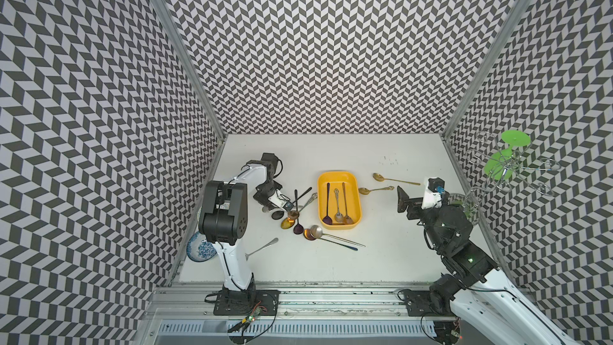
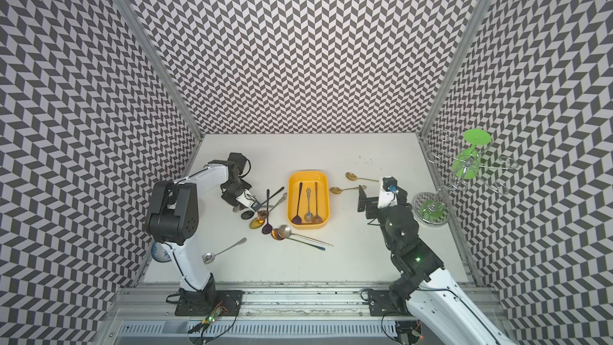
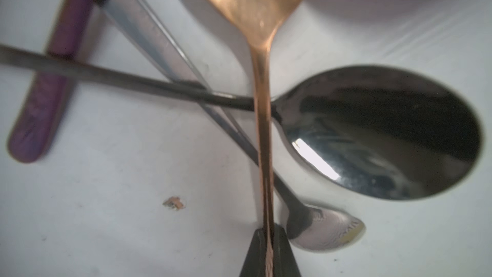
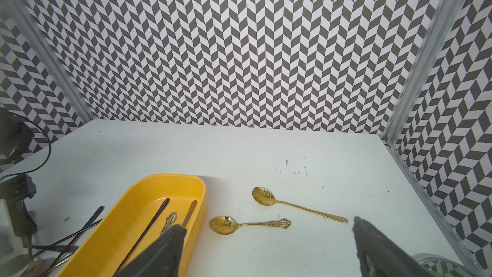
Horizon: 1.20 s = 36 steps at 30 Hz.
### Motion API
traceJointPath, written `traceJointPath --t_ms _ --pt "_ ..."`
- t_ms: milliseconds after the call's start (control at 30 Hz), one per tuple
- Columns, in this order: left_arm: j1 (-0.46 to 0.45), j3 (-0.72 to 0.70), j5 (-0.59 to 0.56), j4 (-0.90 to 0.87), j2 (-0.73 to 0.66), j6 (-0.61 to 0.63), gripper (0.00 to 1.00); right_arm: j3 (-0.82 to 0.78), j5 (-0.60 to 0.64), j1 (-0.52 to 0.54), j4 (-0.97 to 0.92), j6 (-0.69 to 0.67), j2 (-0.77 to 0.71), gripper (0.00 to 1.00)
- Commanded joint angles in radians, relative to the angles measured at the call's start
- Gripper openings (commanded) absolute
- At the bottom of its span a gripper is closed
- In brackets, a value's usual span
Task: Put the spoon into the storage box
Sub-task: Pick up the spoon from the center of the board, then place the spoon in the storage box.
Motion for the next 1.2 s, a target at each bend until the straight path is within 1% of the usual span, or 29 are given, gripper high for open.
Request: traceJointPath --t_ms 0,67,167,300,400,500,567,633,700,800,900,967,1033,1100,1167 --pt "-0.014 0.020 0.057 -0.048 -0.062 0.042 0.00 -0.011 0.006 0.008 0.050 -0.005 -0.014 1.00" --pt "-0.021 0.016 0.057 -0.037 -0.089 0.062 0.00 -0.012 -0.011 0.008 0.051 -0.004 -0.019 1.00" --pt "-0.038 0.027 0.076 -0.045 -0.122 0.082 0.00 -0.013 0.029 0.007 0.049 -0.008 -0.013 1.00" --pt "-0.057 0.013 0.072 -0.024 -0.175 0.148 0.00 -0.013 0.000 0.008 0.051 -0.005 -0.020 1.00" --pt "-0.069 -0.010 0.089 0.007 -0.228 0.240 0.00 -0.014 0.036 0.009 0.051 -0.009 -0.013 1.00" --pt "-0.087 -0.066 0.106 0.125 -0.295 0.353 0.00 -0.014 0.002 0.008 0.054 -0.006 -0.015 1.00" --pt "-0.099 -0.074 0.149 0.190 -0.322 0.434 0.00 -0.014 0.010 0.008 0.052 -0.005 -0.019 1.00" --pt "-0.123 -0.045 0.189 0.210 -0.328 0.447 0.00 -0.016 0.043 0.007 0.052 -0.008 -0.016 1.00" --pt "-0.151 -0.018 0.215 0.230 -0.324 0.472 0.00 -0.016 0.030 0.008 0.053 -0.008 -0.014 1.00" --pt "-0.177 -0.056 0.269 0.348 -0.339 0.544 0.00 -0.016 0.011 0.008 0.054 -0.005 -0.021 1.00" --pt "-0.204 -0.065 0.318 0.410 -0.335 0.595 0.00 -0.019 0.044 0.008 0.054 -0.010 -0.014 1.00" --pt "-0.218 -0.063 0.334 0.446 -0.321 0.626 0.00 -0.017 0.018 0.008 0.057 -0.007 -0.020 1.00" --pt "-0.237 -0.057 0.348 0.483 -0.304 0.633 0.00 -0.017 0.010 0.008 0.058 -0.006 -0.027 1.00" --pt "-0.264 -0.037 0.363 0.489 -0.285 0.634 0.00 -0.020 0.044 0.008 0.055 -0.009 -0.024 1.00" --pt "-0.283 -0.027 0.376 0.490 -0.269 0.652 0.00 -0.019 0.048 0.008 0.056 -0.010 -0.023 1.00"
